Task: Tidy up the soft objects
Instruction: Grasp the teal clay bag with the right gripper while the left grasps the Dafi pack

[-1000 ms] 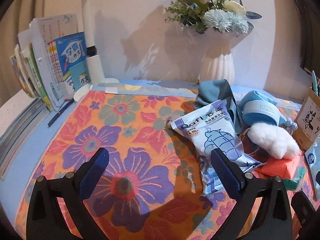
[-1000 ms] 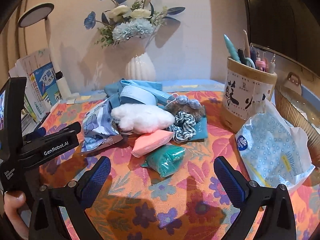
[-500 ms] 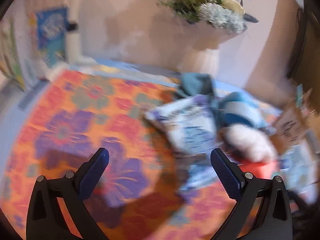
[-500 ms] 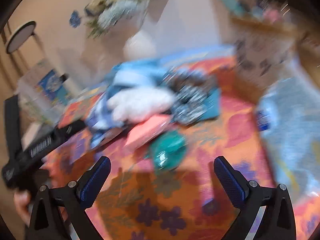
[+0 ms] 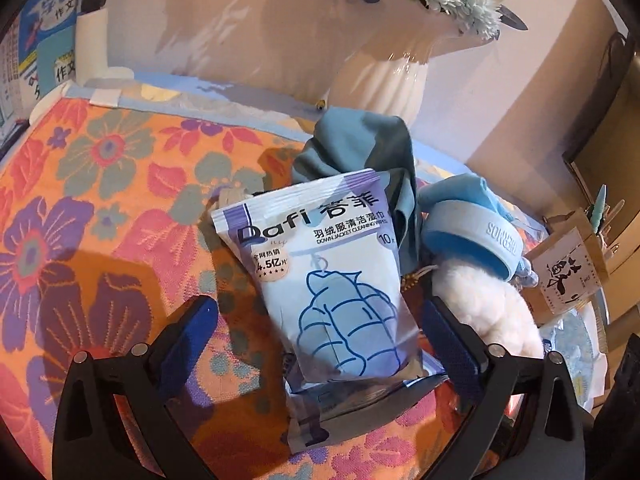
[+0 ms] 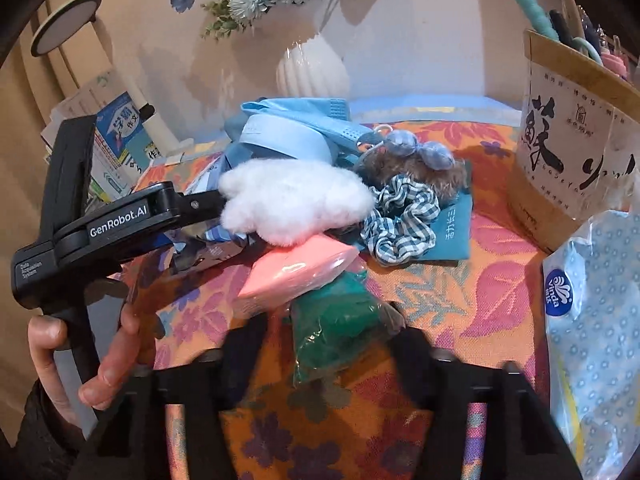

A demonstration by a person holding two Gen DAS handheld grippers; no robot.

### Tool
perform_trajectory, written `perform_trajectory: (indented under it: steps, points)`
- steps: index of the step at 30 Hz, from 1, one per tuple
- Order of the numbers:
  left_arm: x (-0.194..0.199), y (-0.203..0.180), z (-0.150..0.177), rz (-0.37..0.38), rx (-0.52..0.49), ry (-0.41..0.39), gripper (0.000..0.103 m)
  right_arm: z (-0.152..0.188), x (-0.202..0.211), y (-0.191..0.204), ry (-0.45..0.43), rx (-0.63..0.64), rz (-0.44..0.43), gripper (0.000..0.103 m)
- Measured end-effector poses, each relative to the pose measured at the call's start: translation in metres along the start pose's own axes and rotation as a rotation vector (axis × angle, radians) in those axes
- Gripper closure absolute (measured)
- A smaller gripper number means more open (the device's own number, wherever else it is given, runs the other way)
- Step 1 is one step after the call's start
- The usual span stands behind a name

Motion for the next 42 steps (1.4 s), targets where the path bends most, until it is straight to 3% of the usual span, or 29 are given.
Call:
perform_trajectory:
  steps: [1,2,3,13,17,21,24,26,29,32,39,42]
  points:
    - [0.001,0.000,0.000,0.001,-0.003,-0.005,0.034,0.000,0.000,0.000,-0.003,0.002,0.006,0.063]
    - [0.002,0.000,0.000,0.001,-0.006,-0.007,0.041,0.001,0.002,0.001,-0.005,0.007,0.000,0.065]
    - [0.002,-0.002,0.002,0.015,-0.011,-0.007,0.054,0.001,0.002,0.003,-0.007,0.016,-0.007,0.065]
    - [0.048,-0.001,0.029,-0.037,-0.041,-0.069,0.054,0.019,0.019,0.029,-0.027,0.132,-0.017,0.065]
    - [0.081,0.008,0.052,-0.090,-0.094,-0.109,0.054,0.046,0.032,0.042,-0.007,0.137,-0.032,0.065]
    - [0.090,0.018,0.061,-0.116,-0.137,-0.112,0.054,0.063,0.043,0.057,-0.004,0.166,-0.035,0.065]
    - [0.087,0.023,0.066,-0.093,-0.145,-0.095,0.053,0.075,0.046,0.059,0.029,0.108,-0.086,0.064]
    - [0.081,0.019,0.067,-0.046,-0.156,-0.071,0.053,0.083,0.045,0.057,0.058,0.084,-0.094,0.052]
    - [0.079,0.014,0.069,-0.019,-0.169,-0.059,0.053,0.089,0.051,0.056,0.053,0.096,-0.074,0.039]
    - [0.083,0.012,0.069,-0.015,-0.177,-0.081,0.053,0.090,0.055,0.058,0.052,0.130,-0.028,0.035]
    - [0.082,0.010,0.068,-0.027,-0.193,-0.084,0.053,0.088,0.045,0.060,0.056,0.156,0.016,0.033]
    - [0.083,0.010,0.068,-0.039,-0.202,-0.090,0.053,0.091,0.043,0.065,0.040,0.205,0.053,0.041]
Point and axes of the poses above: each gripper's, at about its wrist camera, not at the fingertips, and x roughly against the way its jaws point, y to its left, z to its underside, the point moved 7 cm from there along -x, roughly the way its jaws point, and after that the axes turned 4 degrees about -x, right-handed, at the moved point
